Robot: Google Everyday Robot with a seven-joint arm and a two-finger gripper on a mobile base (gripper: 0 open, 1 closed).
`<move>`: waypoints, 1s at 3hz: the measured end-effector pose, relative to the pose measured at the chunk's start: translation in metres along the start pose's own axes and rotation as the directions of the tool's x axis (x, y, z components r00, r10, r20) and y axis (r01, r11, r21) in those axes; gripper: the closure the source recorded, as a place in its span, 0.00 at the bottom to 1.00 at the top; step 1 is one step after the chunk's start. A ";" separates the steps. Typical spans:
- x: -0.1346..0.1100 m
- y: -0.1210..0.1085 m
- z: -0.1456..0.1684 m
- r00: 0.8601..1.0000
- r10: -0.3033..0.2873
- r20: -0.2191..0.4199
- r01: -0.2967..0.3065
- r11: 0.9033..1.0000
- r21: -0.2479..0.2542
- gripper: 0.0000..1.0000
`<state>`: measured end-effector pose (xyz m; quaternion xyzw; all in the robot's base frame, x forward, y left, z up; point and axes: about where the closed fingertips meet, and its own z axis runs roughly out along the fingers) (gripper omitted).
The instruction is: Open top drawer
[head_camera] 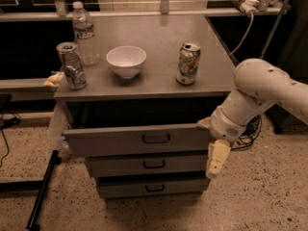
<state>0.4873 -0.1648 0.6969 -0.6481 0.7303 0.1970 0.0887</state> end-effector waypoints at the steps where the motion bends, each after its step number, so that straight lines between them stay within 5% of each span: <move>1: -0.001 0.001 -0.004 1.000 0.000 0.000 0.000 1.000 0.000 0.00; 2: 0.016 0.054 -0.003 0.997 0.082 -0.016 -0.083 0.991 -0.108 0.00; 3: 0.025 0.104 -0.013 0.987 0.153 -0.044 -0.159 0.968 -0.196 0.00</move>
Offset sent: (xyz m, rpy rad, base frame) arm -0.1552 -0.0315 0.0159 -0.0170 0.3790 -0.0927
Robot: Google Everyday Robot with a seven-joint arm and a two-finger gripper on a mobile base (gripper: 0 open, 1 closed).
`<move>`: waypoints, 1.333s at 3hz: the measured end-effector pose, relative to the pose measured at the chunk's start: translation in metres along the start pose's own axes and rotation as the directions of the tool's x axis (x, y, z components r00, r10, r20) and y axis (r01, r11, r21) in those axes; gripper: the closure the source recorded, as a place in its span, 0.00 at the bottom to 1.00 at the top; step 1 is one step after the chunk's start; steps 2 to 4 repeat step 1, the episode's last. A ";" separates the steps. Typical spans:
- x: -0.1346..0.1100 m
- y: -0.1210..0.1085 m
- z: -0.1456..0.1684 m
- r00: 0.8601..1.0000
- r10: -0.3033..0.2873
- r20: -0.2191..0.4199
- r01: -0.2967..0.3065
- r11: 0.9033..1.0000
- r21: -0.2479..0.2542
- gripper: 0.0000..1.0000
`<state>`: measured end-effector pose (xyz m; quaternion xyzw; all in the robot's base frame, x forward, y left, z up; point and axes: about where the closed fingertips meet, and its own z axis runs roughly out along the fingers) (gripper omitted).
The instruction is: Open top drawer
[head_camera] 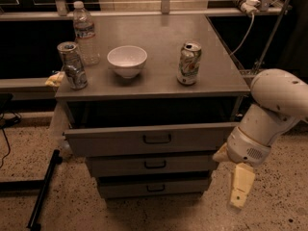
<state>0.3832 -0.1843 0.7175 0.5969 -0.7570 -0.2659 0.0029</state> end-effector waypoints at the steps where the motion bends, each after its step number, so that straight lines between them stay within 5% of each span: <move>1: 0.002 0.006 0.000 1.000 0.004 -0.006 -0.004 1.000 -0.014 0.00; 4: 0.002 0.006 0.000 1.000 0.004 -0.006 -0.004 1.000 -0.014 0.00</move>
Offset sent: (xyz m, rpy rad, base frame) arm 0.0000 0.0000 0.0000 0.0000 0.0000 0.0000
